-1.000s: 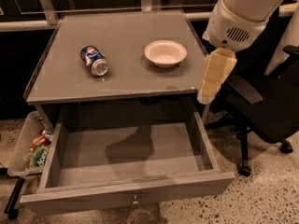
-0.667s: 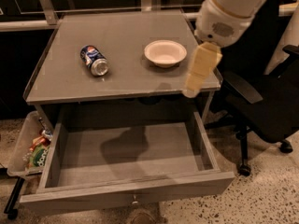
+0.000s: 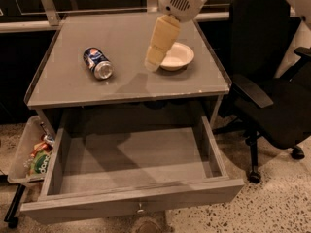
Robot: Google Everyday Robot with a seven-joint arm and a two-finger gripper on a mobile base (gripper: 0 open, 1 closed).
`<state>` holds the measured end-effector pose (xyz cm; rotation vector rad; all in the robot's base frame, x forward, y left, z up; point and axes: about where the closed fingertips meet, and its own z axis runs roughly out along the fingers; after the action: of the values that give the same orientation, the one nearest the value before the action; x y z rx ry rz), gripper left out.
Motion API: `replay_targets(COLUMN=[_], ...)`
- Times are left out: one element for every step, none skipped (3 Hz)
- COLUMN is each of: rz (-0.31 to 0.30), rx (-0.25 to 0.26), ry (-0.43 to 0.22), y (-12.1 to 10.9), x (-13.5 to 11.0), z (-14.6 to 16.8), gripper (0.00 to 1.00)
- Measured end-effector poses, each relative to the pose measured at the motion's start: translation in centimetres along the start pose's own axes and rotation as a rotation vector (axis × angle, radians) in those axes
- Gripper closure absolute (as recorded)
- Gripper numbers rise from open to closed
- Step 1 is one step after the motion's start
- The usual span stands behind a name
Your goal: Place pepsi can into top drawer
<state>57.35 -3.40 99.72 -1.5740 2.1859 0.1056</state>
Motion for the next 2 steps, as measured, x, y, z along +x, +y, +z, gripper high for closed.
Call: replay_targets(rz=[-0.001, 0.035], rx=[-0.004, -0.040], ry=[-0.005, -0.045], y=[0.2, -0.8], x=[-0.7, -4.0], z=[1.2, 3.9], gripper=[0.00, 0.00])
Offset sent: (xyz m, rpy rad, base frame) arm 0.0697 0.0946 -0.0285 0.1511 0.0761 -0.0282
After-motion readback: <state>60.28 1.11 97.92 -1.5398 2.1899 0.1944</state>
